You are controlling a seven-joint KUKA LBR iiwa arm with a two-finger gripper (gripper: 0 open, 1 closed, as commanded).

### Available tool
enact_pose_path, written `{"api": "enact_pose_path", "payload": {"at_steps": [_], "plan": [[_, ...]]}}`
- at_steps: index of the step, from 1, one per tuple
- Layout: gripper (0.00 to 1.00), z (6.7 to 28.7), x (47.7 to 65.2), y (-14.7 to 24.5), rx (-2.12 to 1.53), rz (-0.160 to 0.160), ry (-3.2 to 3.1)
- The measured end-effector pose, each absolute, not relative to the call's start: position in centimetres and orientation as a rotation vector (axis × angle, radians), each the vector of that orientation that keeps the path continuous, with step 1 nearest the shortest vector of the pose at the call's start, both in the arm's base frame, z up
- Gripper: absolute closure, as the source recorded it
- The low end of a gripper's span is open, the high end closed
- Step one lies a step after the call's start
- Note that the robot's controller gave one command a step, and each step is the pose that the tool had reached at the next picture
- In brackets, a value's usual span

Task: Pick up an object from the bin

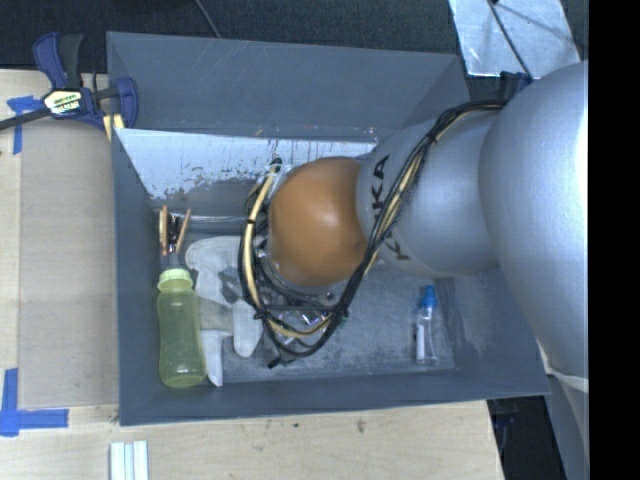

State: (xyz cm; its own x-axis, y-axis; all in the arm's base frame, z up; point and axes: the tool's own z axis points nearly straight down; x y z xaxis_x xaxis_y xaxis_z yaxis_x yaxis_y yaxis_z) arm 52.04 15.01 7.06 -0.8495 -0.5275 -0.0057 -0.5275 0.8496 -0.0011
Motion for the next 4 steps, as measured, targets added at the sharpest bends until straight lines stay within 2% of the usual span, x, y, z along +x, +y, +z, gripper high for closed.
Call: {"api": "enact_pose_path", "payload": {"at_steps": [1, 2, 4], "plan": [[0.0, 7.05, 52.08, 16.75, -1.13, -0.002, 2.925], [1.0, 7.35, 52.15, 17.32, -1.661, 0.0, 2.645], [1.0, 7.61, 52.12, 17.32, -1.661, 0.001, 2.647]]}}
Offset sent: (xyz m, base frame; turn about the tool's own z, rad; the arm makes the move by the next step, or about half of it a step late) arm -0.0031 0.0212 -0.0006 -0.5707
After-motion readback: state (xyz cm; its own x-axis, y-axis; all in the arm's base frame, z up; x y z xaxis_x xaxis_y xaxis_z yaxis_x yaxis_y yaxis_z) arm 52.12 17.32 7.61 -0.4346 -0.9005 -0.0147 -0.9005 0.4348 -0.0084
